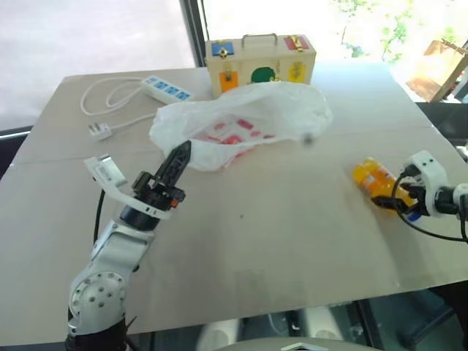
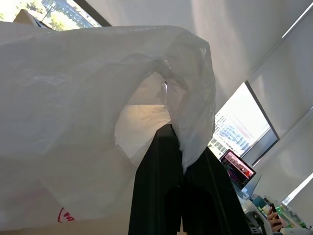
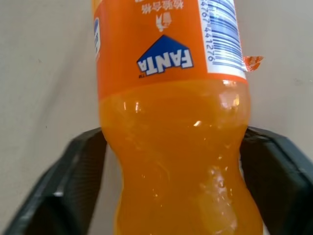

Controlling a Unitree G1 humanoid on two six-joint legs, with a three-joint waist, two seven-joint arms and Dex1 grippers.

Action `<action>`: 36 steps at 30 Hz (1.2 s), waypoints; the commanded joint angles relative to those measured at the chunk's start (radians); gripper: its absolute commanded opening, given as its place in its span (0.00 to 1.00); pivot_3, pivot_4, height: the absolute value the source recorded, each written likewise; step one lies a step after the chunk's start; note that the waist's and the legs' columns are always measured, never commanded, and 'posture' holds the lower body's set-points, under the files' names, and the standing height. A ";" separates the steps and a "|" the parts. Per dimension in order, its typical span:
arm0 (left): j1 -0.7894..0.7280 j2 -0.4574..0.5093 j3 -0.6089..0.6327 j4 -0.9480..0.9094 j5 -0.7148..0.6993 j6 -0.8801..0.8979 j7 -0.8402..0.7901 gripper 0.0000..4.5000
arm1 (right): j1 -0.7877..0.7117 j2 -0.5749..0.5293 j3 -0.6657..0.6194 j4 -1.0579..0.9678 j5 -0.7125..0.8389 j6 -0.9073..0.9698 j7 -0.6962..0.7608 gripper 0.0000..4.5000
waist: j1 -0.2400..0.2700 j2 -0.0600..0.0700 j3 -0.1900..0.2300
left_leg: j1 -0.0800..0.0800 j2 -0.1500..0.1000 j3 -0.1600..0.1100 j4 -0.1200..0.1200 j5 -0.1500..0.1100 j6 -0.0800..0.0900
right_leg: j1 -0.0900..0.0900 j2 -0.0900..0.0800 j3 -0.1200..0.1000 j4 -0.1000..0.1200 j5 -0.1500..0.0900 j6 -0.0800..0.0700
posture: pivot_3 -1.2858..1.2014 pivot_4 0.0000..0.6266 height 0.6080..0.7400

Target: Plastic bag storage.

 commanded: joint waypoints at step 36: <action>0.118 -0.087 -0.168 -0.098 0.161 -0.070 -0.105 0.00 | -1.032 0.902 0.035 0.769 0.032 -0.183 -0.252 0.99 | -0.013 -0.003 0.005 | -0.005 -0.002 -0.002 -0.004 0.003 -0.005 | -0.007 -0.001 -0.002 -0.001 0.002 -0.001 | 0.52 0.24 0.99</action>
